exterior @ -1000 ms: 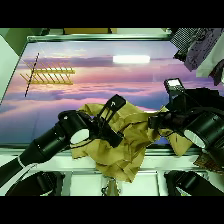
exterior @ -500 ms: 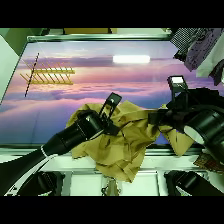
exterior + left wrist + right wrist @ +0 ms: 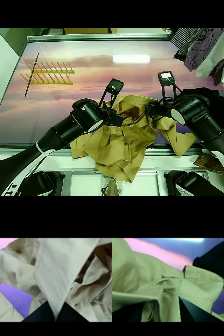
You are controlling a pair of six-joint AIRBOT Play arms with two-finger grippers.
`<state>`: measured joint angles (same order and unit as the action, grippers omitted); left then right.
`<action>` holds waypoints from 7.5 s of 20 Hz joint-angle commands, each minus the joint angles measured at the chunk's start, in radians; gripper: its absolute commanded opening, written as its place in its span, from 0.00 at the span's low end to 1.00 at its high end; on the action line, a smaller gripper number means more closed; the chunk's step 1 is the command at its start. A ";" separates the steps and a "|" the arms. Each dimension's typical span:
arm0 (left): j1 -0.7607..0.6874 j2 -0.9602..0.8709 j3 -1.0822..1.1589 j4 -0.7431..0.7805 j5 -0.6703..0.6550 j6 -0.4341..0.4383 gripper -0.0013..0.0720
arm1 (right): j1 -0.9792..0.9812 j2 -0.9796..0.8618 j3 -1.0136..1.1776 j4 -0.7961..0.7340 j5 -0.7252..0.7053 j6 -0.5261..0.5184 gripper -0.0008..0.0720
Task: Fold the clothes and pants, and hang the long-sleeved shirts on hangers.
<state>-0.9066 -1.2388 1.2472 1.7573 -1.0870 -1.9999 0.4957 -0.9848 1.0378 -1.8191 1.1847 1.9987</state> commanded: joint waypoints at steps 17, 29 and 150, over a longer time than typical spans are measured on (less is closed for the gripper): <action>0.002 -0.001 0.014 -0.002 -0.039 0.015 0.04 | -0.006 0.086 -0.206 0.096 0.034 -0.124 0.35; 0.002 -0.001 0.015 0.005 -0.039 0.015 0.04 | -0.005 0.089 -0.346 0.209 0.115 -0.114 0.35; 1.255 -0.973 0.764 0.180 0.283 0.638 0.18 | -0.039 -0.212 0.537 0.133 0.469 0.067 0.03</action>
<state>0.3485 -2.2208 2.0113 1.9373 -0.8070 -1.3602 0.4561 -1.1969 1.5757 -1.6859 1.6535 2.0659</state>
